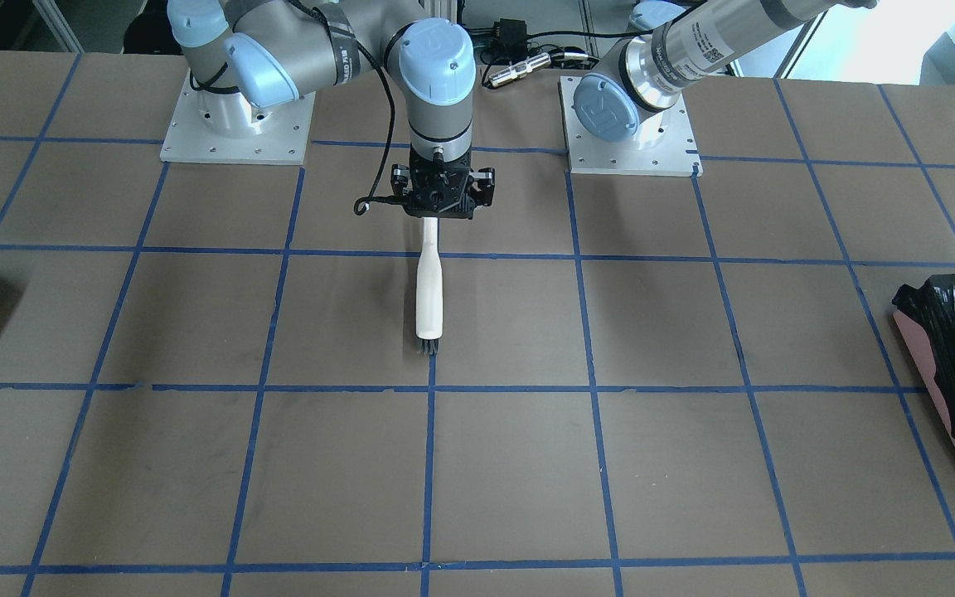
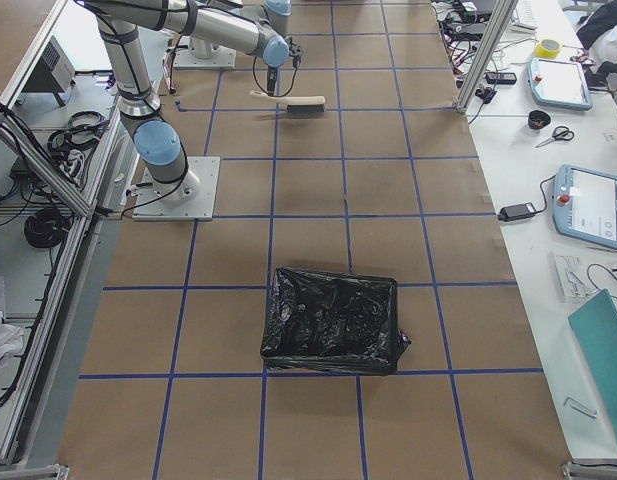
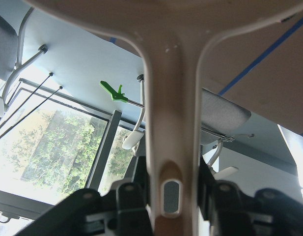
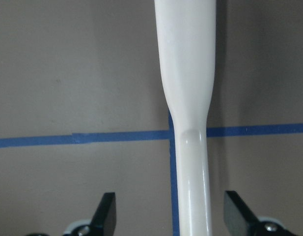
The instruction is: Sweep and dump trash in nearest bin
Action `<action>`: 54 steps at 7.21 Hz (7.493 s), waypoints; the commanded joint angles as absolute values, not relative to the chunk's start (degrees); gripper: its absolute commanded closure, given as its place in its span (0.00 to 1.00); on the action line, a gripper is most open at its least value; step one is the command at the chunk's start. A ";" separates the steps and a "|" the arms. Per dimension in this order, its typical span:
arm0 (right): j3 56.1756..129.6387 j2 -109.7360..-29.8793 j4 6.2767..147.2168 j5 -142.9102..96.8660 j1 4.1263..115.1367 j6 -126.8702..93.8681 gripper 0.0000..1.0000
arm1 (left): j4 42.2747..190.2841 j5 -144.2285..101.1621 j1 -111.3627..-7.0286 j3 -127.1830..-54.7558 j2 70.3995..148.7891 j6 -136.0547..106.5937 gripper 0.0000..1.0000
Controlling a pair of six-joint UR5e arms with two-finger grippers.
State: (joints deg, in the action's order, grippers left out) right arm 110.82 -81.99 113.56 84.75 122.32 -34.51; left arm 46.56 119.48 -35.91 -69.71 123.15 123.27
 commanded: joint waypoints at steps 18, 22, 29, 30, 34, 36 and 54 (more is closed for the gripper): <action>90.17 -96.86 90.34 89.82 92.55 0.97 0.00 | 79.43 98.81 -75.81 -78.65 104.77 51.26 1.00; 90.18 -96.94 90.00 90.00 92.55 1.05 0.00 | 82.09 91.88 -93.74 -82.78 106.43 14.57 1.00; 90.18 -97.12 89.30 90.09 92.55 1.23 0.00 | 81.21 87.71 -109.58 -85.87 113.98 -7.01 1.00; 90.18 -97.12 89.30 90.09 92.46 1.23 0.00 | 80.60 87.63 -110.30 -85.87 115.13 -9.12 1.00; 90.17 -97.29 87.80 90.09 92.55 1.32 0.00 | 77.71 87.45 -112.15 -85.69 118.11 -10.20 1.00; 90.26 -97.29 87.71 90.09 92.46 1.32 0.00 | 74.28 86.57 -112.06 -85.52 120.13 -10.11 1.00; 90.26 -97.38 87.71 89.56 92.64 1.41 0.00 | 73.82 82.71 -106.91 -83.86 116.21 -16.45 0.00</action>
